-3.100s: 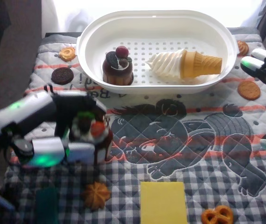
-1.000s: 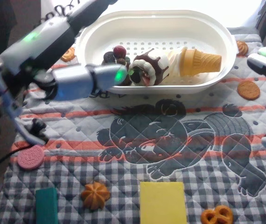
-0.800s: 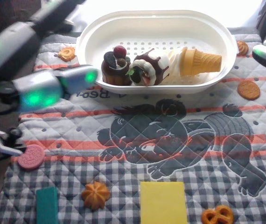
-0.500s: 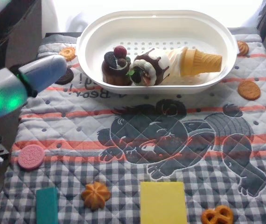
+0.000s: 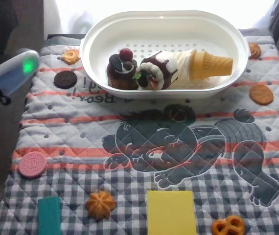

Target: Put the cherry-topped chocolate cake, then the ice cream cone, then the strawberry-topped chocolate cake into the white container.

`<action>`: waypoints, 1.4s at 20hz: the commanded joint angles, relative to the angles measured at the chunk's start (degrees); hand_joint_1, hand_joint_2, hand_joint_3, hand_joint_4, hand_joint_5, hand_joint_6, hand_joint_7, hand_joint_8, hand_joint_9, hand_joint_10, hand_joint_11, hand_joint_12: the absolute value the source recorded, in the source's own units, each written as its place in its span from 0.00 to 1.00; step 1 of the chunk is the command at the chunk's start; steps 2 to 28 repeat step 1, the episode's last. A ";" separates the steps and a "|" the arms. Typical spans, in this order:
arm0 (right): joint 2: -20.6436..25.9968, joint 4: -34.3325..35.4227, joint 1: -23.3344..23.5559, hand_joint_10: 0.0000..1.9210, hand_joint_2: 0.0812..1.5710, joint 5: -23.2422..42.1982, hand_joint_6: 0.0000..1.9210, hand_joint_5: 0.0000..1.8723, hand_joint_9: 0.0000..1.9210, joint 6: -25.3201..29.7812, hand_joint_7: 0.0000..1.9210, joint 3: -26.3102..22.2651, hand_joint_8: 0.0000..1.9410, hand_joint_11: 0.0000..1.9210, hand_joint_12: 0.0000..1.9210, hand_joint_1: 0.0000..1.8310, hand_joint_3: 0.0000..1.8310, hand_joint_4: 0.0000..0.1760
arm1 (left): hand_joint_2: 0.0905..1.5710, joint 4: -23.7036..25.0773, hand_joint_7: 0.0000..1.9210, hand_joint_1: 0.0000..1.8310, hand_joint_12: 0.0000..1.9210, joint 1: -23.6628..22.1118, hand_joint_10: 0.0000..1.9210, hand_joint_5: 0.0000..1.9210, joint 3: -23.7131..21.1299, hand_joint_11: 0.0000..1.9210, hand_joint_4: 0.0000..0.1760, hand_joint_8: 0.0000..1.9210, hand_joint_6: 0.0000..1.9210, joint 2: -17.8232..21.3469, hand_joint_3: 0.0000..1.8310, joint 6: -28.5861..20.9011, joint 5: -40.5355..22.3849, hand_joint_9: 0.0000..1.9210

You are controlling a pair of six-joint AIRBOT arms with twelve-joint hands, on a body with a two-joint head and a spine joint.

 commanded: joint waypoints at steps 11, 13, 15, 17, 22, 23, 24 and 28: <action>0.56 0.43 0.28 0.00 0.82 8.74 0.00 0.01 0.00 -0.42 0.00 0.01 0.00 0.00 0.00 0.24 0.00 0.96 | 0.81 1.01 0.00 0.40 0.00 -1.19 0.00 0.10 -0.11 0.00 1.00 0.00 0.32 0.91 0.00 0.81 -7.44 0.00; 0.56 0.43 0.28 0.00 0.82 8.74 0.00 0.01 0.00 -0.42 0.00 0.01 0.00 0.00 0.00 0.24 0.00 0.96 | 0.81 1.01 0.00 0.40 0.00 -1.19 0.00 0.10 -0.11 0.00 1.00 0.00 0.32 0.91 0.00 0.81 -7.44 0.00; 0.56 0.43 0.28 0.00 0.82 8.74 0.00 0.01 0.00 -0.42 0.00 0.01 0.00 0.00 0.00 0.24 0.00 0.96 | 0.81 1.01 0.00 0.40 0.00 -1.19 0.00 0.10 -0.11 0.00 1.00 0.00 0.32 0.91 0.00 0.81 -7.44 0.00; 0.56 0.43 0.28 0.00 0.82 8.74 0.00 0.01 0.00 -0.42 0.00 0.01 0.00 0.00 0.00 0.24 0.00 0.96 | 0.81 1.01 0.00 0.40 0.00 -1.19 0.00 0.10 -0.11 0.00 1.00 0.00 0.32 0.91 0.00 0.81 -7.44 0.00; 0.56 0.43 0.28 0.00 0.82 8.74 0.00 0.01 0.00 -0.42 0.00 0.01 0.00 0.00 0.00 0.24 0.00 0.96 | 0.81 1.01 0.00 0.40 0.00 -1.19 0.00 0.10 -0.11 0.00 1.00 0.00 0.32 0.91 0.00 0.81 -7.44 0.00; 0.56 0.43 0.28 0.00 0.82 8.74 0.00 0.01 0.00 -0.42 0.00 0.01 0.00 0.00 0.00 0.24 0.00 0.96 | 0.81 1.01 0.00 0.40 0.00 -1.19 0.00 0.10 -0.11 0.00 1.00 0.00 0.32 0.91 0.00 0.81 -7.44 0.00; 0.56 0.43 0.28 0.00 0.82 8.74 0.00 0.01 0.00 -0.42 0.00 0.01 0.00 0.00 0.00 0.24 0.00 0.96 | 0.81 1.01 0.00 0.40 0.00 -1.19 0.00 0.10 -0.11 0.00 1.00 0.00 0.32 0.91 0.00 0.81 -7.44 0.00; 0.56 0.43 0.28 0.00 0.82 8.74 0.00 0.01 0.00 -0.42 0.00 0.01 0.00 0.00 0.00 0.24 0.00 0.96 | 0.81 1.01 0.00 0.40 0.00 -1.19 0.00 0.10 -0.11 0.00 1.00 0.00 0.32 0.91 0.00 0.81 -7.44 0.00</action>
